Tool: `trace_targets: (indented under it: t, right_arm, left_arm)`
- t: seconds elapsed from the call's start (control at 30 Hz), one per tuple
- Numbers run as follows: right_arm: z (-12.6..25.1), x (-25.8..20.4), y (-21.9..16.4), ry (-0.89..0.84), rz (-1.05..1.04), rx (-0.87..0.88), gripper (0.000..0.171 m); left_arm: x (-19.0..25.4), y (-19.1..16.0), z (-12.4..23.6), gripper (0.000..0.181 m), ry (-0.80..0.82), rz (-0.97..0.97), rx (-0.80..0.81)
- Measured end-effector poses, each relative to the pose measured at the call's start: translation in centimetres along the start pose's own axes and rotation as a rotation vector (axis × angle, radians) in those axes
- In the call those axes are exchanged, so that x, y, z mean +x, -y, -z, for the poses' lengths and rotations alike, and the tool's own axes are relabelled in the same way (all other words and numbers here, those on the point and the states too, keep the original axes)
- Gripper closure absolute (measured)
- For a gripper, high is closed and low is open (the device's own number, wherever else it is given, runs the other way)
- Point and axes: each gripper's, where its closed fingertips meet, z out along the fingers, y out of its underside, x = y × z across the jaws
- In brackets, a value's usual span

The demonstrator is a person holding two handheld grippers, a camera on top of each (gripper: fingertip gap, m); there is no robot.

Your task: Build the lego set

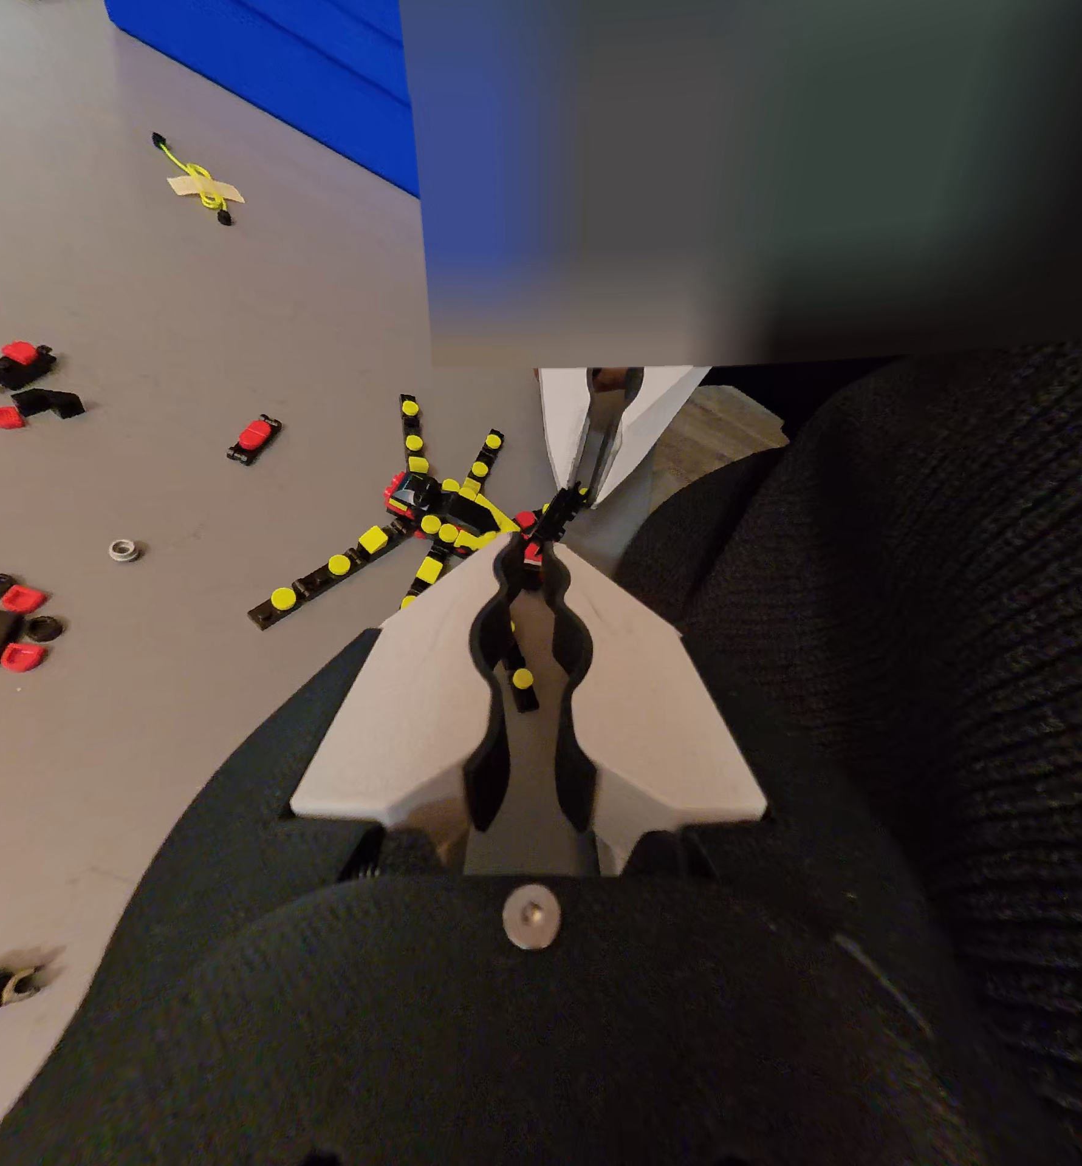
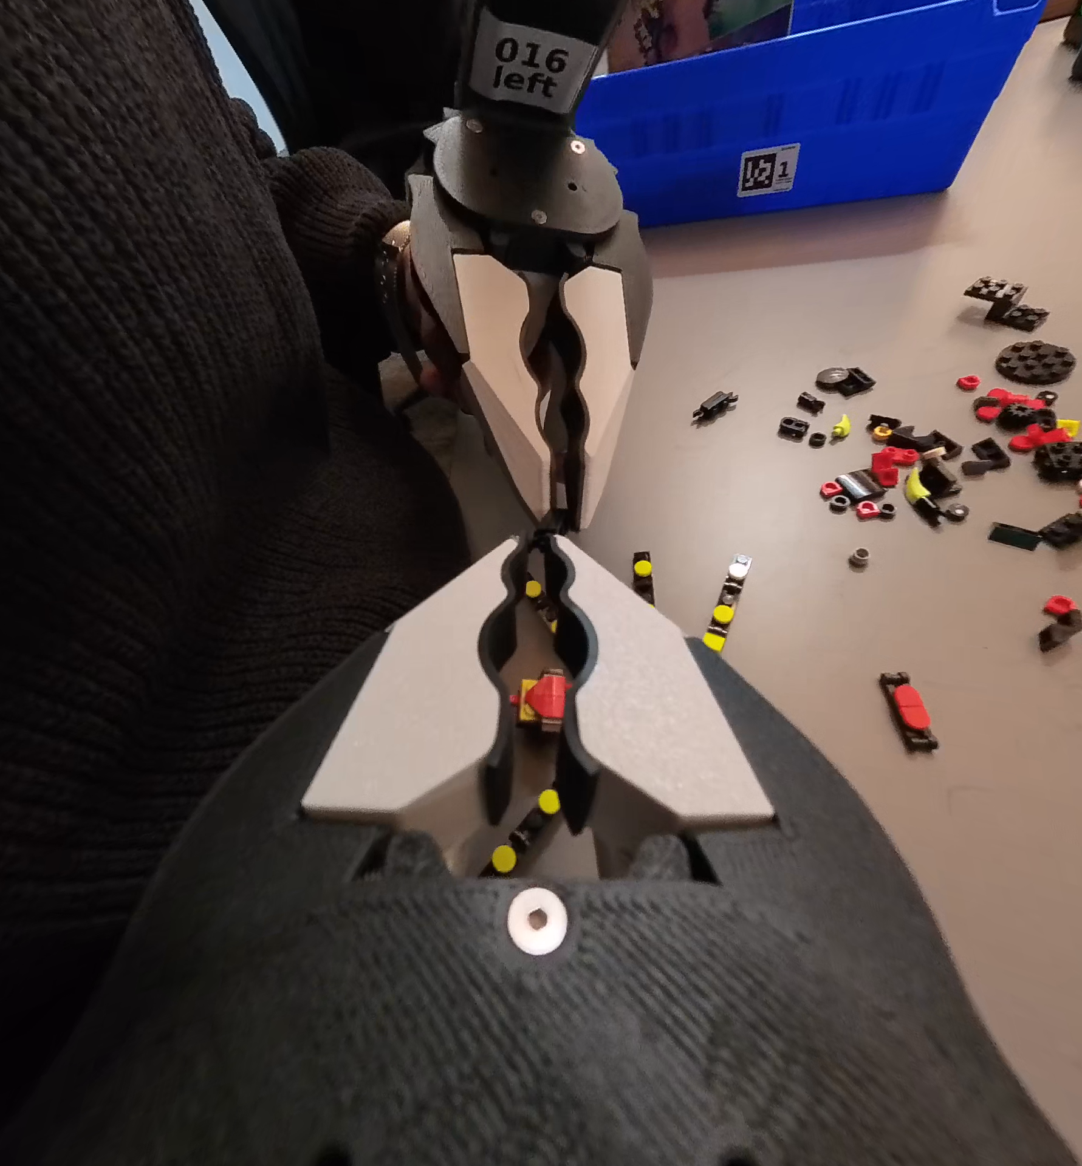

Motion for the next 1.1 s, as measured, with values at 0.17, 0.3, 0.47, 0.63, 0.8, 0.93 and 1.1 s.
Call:
trace_targets:
  t: [0.17, 0.3, 0.47, 0.63, 0.8, 0.93, 1.1]
  right_arm:
    - [-0.1, -0.4, -0.1, 0.02, 0.016, -0.011, 0.168]
    - [-3.0, -2.9, -2.8, 0.034, 0.214, -0.205, 0.171]
    - [-1.7, 0.3, -2.2, -0.083, 0.118, -0.154, 0.171]
    - [-0.1, 3.0, -1.6, -0.152, 0.0, -0.085, 0.171]
    - [0.8, 2.9, -0.3, -0.052, -0.173, 0.038, 0.171]
    - [-1.2, -1.2, -0.6, 0.134, -0.175, -0.015, 0.167]
    - [-3.9, -2.5, -5.0, 0.018, 0.086, -0.333, 0.157]
  left_arm:
    - [-0.3, -0.2, -0.2, 0.18, 0.026, -0.003, -0.011]
    - [-0.2, 2.3, 1.2, 0.181, -0.008, 0.048, 0.114]
    - [-2.0, 1.4, 0.7, 0.181, 0.144, 0.005, 0.067]
    - [-4.7, 1.7, 2.3, 0.181, 0.22, 0.1, 0.114]
    - [-3.1, -0.4, 0.7, 0.181, 0.107, 0.112, -0.006]
    - [-3.8, -0.9, 0.4, 0.181, 0.196, 0.051, -0.039]
    - [-4.5, -0.4, 0.8, 0.181, 0.208, 0.125, 0.01]
